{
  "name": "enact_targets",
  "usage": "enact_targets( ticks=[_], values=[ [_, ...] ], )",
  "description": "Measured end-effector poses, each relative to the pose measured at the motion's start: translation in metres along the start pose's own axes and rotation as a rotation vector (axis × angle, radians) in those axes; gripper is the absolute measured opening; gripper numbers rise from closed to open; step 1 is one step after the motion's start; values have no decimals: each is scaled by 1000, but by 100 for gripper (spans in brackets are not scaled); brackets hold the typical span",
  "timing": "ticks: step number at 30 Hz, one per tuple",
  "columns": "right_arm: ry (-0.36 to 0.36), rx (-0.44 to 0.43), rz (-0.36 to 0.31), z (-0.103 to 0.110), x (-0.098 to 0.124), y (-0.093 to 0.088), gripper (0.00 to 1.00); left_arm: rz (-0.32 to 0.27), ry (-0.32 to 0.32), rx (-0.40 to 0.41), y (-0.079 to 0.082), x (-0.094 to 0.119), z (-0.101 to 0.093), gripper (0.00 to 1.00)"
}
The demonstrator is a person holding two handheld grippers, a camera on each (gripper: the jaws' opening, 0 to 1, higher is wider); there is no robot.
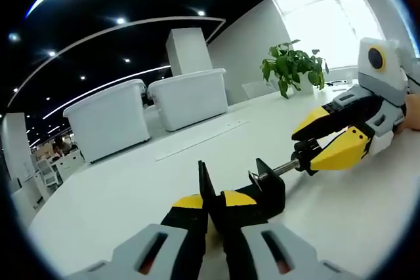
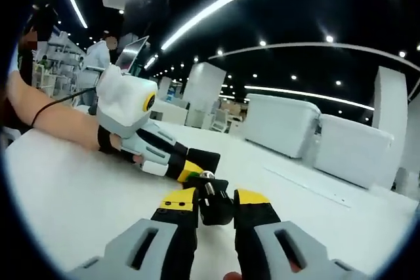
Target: Clamp the fixed fixture on the desktop, loosen the retaining clip, secure it to the edge of the desk, and tighten the retaining clip.
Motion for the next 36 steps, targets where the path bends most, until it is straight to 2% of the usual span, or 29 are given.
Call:
enact_targets(
  ticks=[6, 10, 14, 18, 21, 22, 24, 25, 27, 29, 31, 33, 36],
  values=[
    [23, 89, -2, 3, 0, 1, 19, -1, 1, 2, 0, 0, 1, 8],
    [45, 266, 12, 9, -1, 2, 19, -1, 2, 2, 0, 2, 0, 8],
    [59, 381, 29, 11, -1, 1, 19, -1, 4, 1, -1, -3, 3, 8],
    [63, 417, 35, 10, -2, -1, 19, 0, 7, 2, -1, -3, 5, 8],
    [57, 386, 33, 7, -3, 0, 20, 1, 6, 3, -1, -3, 5, 8],
    [50, 336, 30, 7, -2, 0, 20, 1, 4, 3, -1, -3, 5, 8],
    [17, 159, -9, -3, -4, 3, 20, 2, 1, 3, -1, -5, 5, 8],
    [1, 36, -25, -6, -3, 6, 22, 1, -1, 4, -1, -4, 4, 8],
    [-41, -83, -31, -17, -1, 7, 31, 1, -3, 4, -2, -5, 5, 8],
    [-69, -170, 2, -24, 2, 1, 28, 0, -3, 4, -2, -4, 5, 8],
    [-67, -202, 35, -24, 1, -5, 25, 0, -4, 5, -2, -6, 6, 8],
    [-52, -194, 61, -21, -1, -11, 25, 1, -4, 5, -2, -7, 7, 8],
    [-39, -190, 58, -17, -3, -11, 26, 1, -4, 5, -2, -9, 8, 8]
  ],
)
Point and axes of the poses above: the point that each gripper's makers call its tool centre point, and the gripper's own axes: x roughly backward along the fingers, z roughly to its left, y roughly out of its top, the point moved 1 cm from there along x, roughly backward along the fingers, and after that the axes turned 13 degrees about -z, right-handed, at the moved point
